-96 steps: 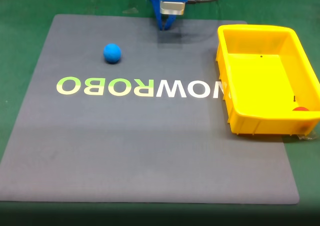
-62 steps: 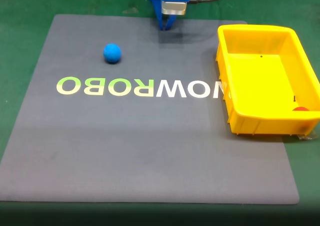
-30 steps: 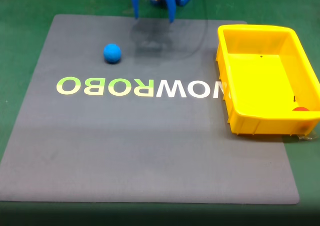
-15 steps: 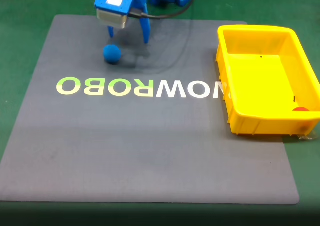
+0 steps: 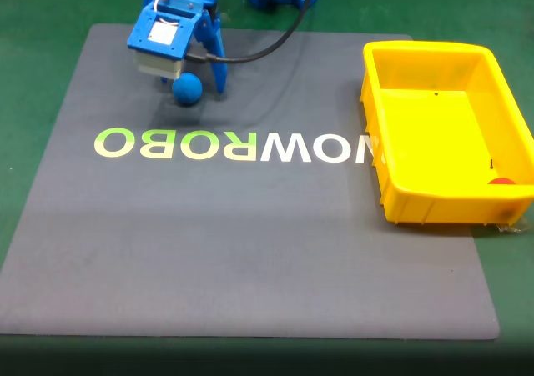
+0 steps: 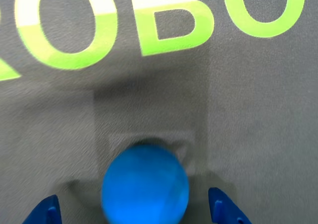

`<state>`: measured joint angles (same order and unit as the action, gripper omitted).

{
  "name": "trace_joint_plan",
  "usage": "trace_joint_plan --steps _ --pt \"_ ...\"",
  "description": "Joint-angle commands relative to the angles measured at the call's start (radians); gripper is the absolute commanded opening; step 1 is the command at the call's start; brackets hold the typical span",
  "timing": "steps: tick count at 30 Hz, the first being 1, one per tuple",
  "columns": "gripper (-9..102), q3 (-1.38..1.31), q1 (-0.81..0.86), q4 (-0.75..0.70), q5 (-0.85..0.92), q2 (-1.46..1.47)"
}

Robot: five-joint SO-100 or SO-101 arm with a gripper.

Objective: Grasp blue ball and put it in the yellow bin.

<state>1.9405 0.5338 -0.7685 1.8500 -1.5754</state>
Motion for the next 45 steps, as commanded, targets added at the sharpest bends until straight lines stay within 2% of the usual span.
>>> trace_joint_plan --steps 1,8,15,24,28,35,45 --pt "33 -0.087 0.014 0.034 -0.005 0.018" --pt "26 -0.135 -0.006 0.040 -0.028 0.087" --pt "0 -0.137 -0.017 0.041 -0.032 0.104" --pt "0 -0.135 -0.031 0.043 -0.043 0.087" --pt "0 -0.133 -0.069 0.098 -0.064 0.003" --pt "0 -0.121 -0.250 0.173 -0.109 -0.199" --pt "0 -0.009 -0.707 0.176 -0.161 -0.439"
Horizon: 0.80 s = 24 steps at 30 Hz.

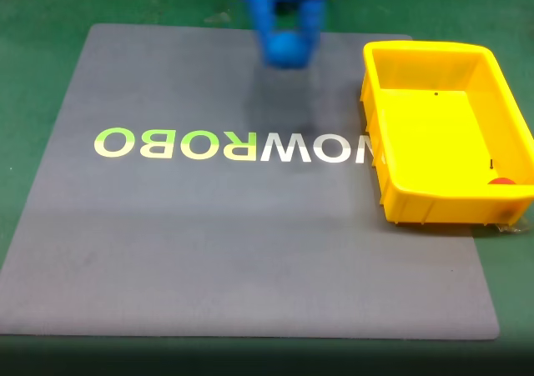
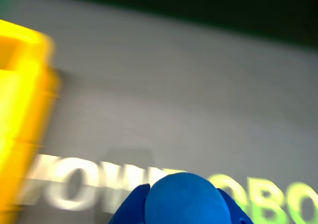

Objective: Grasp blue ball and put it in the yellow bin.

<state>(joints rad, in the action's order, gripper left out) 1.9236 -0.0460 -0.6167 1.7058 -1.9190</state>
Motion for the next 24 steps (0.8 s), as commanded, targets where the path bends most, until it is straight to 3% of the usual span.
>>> trace_joint_plan --steps 1,11,24 --pt "0 0.028 -0.176 0.025 -0.018 -0.114" --pt "0 0.144 -0.514 0.025 -0.064 -0.219" --pt "0 0.141 -0.477 0.104 -0.060 -0.135"
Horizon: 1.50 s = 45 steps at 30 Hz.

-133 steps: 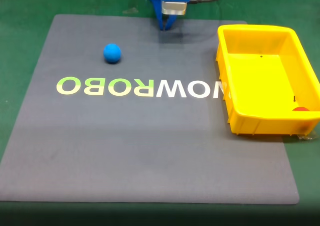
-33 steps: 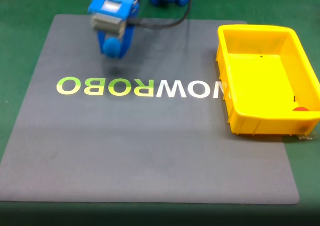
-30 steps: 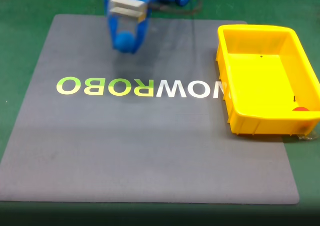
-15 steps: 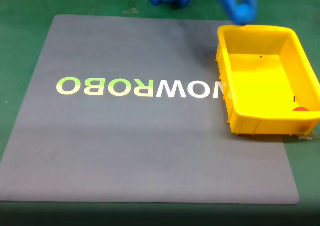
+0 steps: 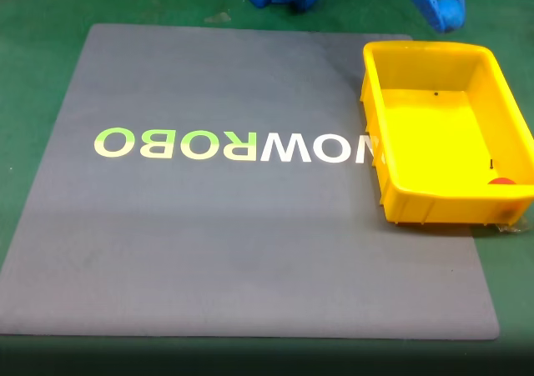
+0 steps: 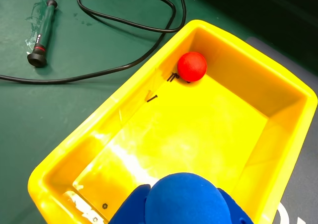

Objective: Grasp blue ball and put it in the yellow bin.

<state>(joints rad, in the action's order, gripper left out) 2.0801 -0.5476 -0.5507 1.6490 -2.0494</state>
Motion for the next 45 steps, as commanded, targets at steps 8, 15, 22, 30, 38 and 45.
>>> trace_joint_plan --steps 8,15,22,30,38,45 --pt "39 -0.026 0.051 0.112 -0.048 0.040" --pt "46 -0.028 0.083 0.114 -0.061 0.044" --pt "46 -0.028 0.097 0.114 -0.058 0.044" --pt "39 0.169 0.173 0.110 -0.023 -0.153" --pt "0 0.690 0.420 -0.098 0.097 -0.736" --pt "0 0.838 0.568 -0.322 0.103 -0.945"
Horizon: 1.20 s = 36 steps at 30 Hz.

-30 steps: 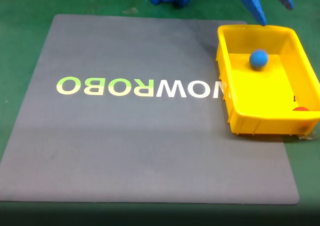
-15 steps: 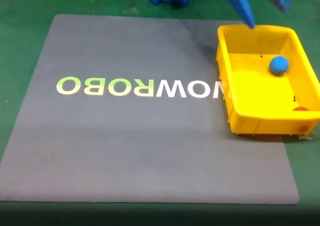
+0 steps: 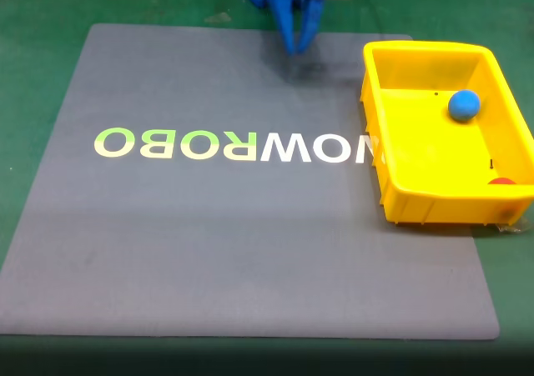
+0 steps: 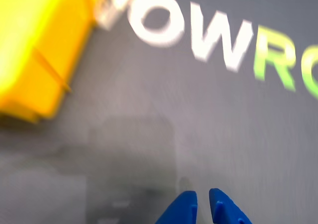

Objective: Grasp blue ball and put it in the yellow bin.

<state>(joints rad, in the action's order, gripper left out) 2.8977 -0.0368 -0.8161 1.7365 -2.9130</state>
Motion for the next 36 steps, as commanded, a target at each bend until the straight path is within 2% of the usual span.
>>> trace_joint_plan --steps 1,9,16,26,36 --pt "0 0.043 0.069 -0.087 0.023 -0.114" --pt "0 0.167 0.110 -0.331 0.018 -0.318" --pt "0 0.202 0.109 -0.541 -0.058 -0.413" --pt "0 0.202 0.103 -0.557 -0.144 -0.413" --pt "0 0.202 0.103 -0.557 -0.137 -0.413"
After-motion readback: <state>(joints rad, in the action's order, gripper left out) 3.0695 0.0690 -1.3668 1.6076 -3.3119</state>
